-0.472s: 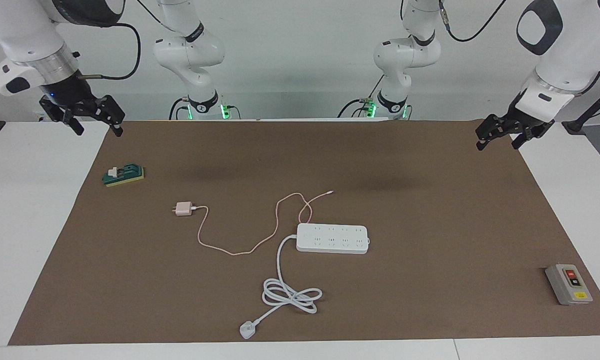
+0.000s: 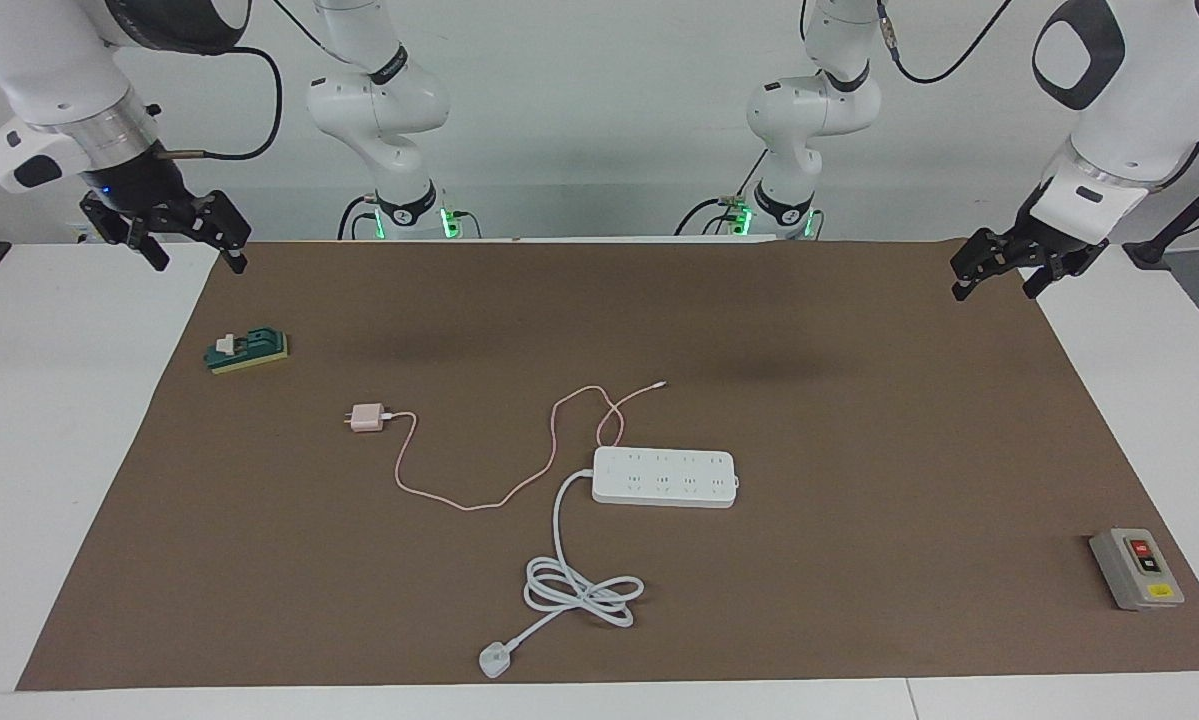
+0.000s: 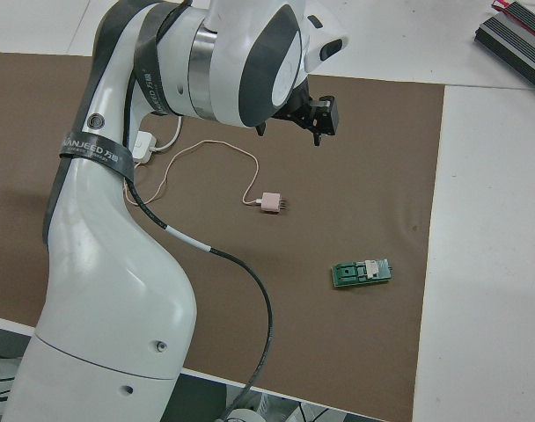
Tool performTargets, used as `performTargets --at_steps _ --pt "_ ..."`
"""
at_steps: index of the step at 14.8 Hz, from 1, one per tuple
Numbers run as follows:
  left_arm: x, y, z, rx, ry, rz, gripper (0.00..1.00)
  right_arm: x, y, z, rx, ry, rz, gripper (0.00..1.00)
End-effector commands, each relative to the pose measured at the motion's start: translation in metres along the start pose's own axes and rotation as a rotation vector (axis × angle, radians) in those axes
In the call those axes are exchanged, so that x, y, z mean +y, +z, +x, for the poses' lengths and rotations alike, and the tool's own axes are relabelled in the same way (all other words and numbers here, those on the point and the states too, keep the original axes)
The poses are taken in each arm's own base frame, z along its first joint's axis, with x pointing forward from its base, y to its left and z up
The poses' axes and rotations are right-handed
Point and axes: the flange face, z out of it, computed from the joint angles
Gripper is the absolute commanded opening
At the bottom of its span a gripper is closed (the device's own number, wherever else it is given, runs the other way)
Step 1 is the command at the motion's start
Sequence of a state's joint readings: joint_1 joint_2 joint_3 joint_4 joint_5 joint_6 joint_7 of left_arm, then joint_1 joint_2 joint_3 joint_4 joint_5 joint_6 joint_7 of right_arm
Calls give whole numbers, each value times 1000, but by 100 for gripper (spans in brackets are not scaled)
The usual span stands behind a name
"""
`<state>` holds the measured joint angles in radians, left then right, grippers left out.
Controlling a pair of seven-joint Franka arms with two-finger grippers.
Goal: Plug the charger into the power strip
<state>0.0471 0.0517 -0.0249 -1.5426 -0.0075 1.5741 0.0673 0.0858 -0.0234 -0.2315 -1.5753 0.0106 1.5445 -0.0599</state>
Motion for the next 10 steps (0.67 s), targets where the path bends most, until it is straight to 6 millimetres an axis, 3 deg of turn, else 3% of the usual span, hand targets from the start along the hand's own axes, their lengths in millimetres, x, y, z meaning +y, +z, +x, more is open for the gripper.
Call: performTargets --at_steps 1,4,8,10 --pt "1 -7 -2 1 -10 7 100 -1 -2 -4 -5 -17 5 100" --pt "1 -5 -2 -3 -11 6 100 -1 -2 -4 -6 -17 4 100" --pt "1 -3 -1 -11 -13 6 100 21 -6 3 48 29 -2 100" --pt "1 -2 -1 -12 -14 6 100 11 -1 5 34 8 -4 100"
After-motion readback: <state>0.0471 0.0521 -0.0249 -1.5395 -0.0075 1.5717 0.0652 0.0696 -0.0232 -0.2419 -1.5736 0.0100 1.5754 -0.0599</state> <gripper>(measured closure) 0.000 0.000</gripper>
